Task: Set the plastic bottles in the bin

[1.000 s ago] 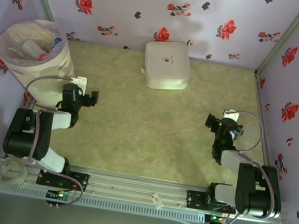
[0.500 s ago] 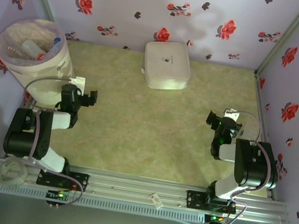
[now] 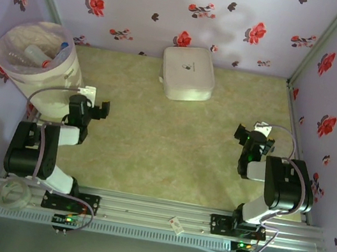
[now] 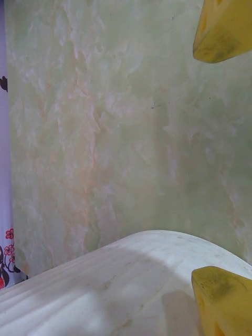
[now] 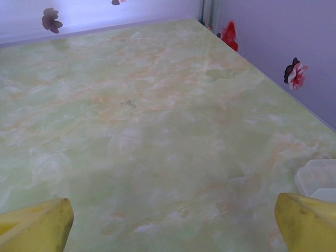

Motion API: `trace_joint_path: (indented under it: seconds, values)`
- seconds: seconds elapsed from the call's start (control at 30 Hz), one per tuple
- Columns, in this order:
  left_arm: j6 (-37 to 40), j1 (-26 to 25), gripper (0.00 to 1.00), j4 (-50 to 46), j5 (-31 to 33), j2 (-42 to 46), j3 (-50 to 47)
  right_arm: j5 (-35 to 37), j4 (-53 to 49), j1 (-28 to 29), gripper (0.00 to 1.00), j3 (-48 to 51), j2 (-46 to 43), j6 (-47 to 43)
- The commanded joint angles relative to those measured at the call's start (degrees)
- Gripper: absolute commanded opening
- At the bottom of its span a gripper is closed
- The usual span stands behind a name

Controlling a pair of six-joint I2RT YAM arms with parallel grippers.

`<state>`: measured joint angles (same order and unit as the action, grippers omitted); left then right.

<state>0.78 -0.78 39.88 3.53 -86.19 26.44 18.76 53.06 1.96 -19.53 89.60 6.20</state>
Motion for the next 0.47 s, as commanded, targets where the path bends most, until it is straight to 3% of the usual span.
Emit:
trace_joint_path:
  seconds: [0.0, 0.43]
  values:
    - [-0.25, 0.52, 1.00, 2.72, -0.03, -0.42, -0.24, 1.77, 0.07, 0.08, 0.99, -1.37, -0.30, 0.75]
    - [-0.25, 0.55, 1.00, 3.15, 0.05, -0.51, -0.48, 2.37, 0.12, 0.50, 0.99, -1.31, -0.30, 0.48]
